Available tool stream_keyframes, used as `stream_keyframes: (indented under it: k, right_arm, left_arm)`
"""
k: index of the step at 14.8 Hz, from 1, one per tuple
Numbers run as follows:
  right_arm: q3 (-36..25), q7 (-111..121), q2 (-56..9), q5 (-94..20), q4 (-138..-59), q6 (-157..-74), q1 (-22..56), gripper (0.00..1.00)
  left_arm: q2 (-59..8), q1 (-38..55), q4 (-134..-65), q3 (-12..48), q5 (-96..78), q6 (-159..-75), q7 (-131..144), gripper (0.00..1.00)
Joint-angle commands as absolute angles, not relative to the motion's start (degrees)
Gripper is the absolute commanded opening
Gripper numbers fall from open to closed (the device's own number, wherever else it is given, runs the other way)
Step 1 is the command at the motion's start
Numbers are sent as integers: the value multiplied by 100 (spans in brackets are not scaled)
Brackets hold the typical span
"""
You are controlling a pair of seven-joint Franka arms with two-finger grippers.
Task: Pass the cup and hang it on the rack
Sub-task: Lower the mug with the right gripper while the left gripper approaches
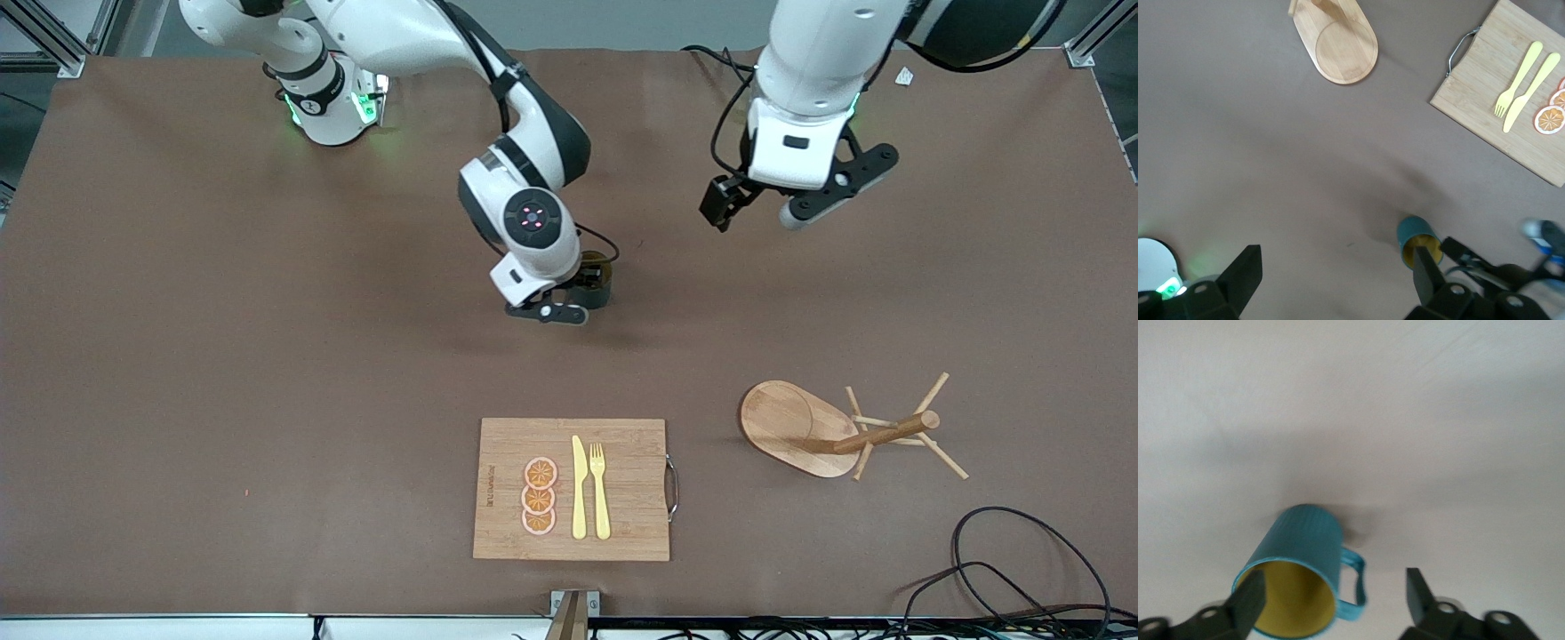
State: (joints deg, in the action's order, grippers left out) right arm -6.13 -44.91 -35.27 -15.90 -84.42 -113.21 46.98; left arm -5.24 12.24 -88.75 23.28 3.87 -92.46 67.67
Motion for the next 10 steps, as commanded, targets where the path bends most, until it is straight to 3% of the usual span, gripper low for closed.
stream_keyframes:
  k: [1,6,10]
  right_arm:
    - [-606,-4369,-2893,-1381,-8639,-10769,4045,100]
    - [-615,-2501,-2225,-642,-8788,-9774,2850,100]
    - [-624,-1426,-1619,-213,-9253,-9650,1935,100]
  left_arm:
    - [-694,1598,-8789,2338,632,-9360,7267,100]
    - [-1220,2617,-8728,2338,1501,-9510,8830,100]
    - [-2369,3741,-8114,2303,2721,-9492,10289,100]
